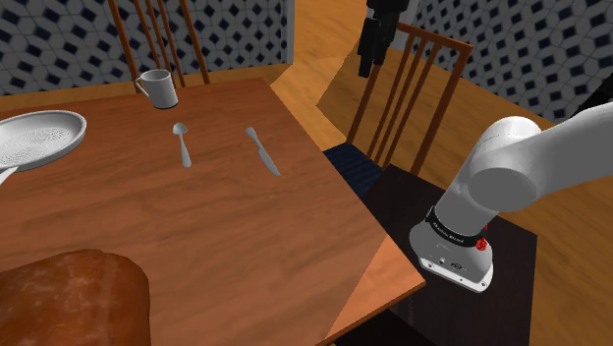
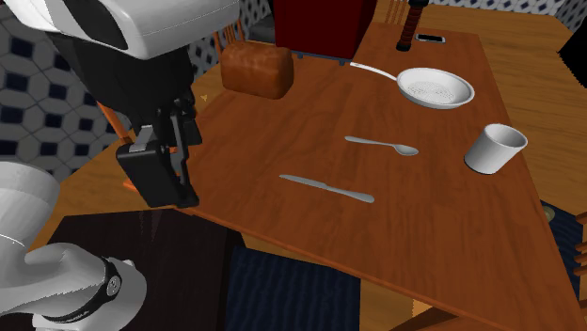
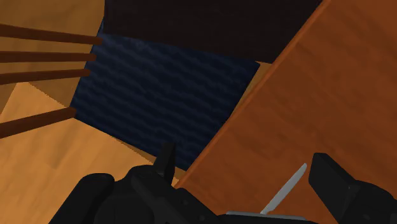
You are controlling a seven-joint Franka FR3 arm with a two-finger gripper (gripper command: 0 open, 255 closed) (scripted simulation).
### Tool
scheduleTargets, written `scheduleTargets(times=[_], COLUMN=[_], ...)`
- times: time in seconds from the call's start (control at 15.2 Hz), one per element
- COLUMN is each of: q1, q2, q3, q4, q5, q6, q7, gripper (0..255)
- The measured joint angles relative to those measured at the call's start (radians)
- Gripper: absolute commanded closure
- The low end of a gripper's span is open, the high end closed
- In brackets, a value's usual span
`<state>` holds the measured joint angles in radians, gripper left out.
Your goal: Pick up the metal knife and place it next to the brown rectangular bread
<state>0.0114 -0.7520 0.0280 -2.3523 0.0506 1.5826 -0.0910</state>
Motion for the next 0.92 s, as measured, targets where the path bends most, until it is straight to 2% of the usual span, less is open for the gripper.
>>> scheduleTargets(times=[0.2,0.59,0.92], q1=[-0.002,-0.019,-0.050], q2=[0.008,0.103,0.240], q3=[0.029,0.166,0.296], q4=[-0.024,-0.075,-0.072], q5=[0.010,0.040,0.030], q6=[0.041,0.232,0.396], q7=[0.045,0.263,0.474], gripper=[0,0,0])
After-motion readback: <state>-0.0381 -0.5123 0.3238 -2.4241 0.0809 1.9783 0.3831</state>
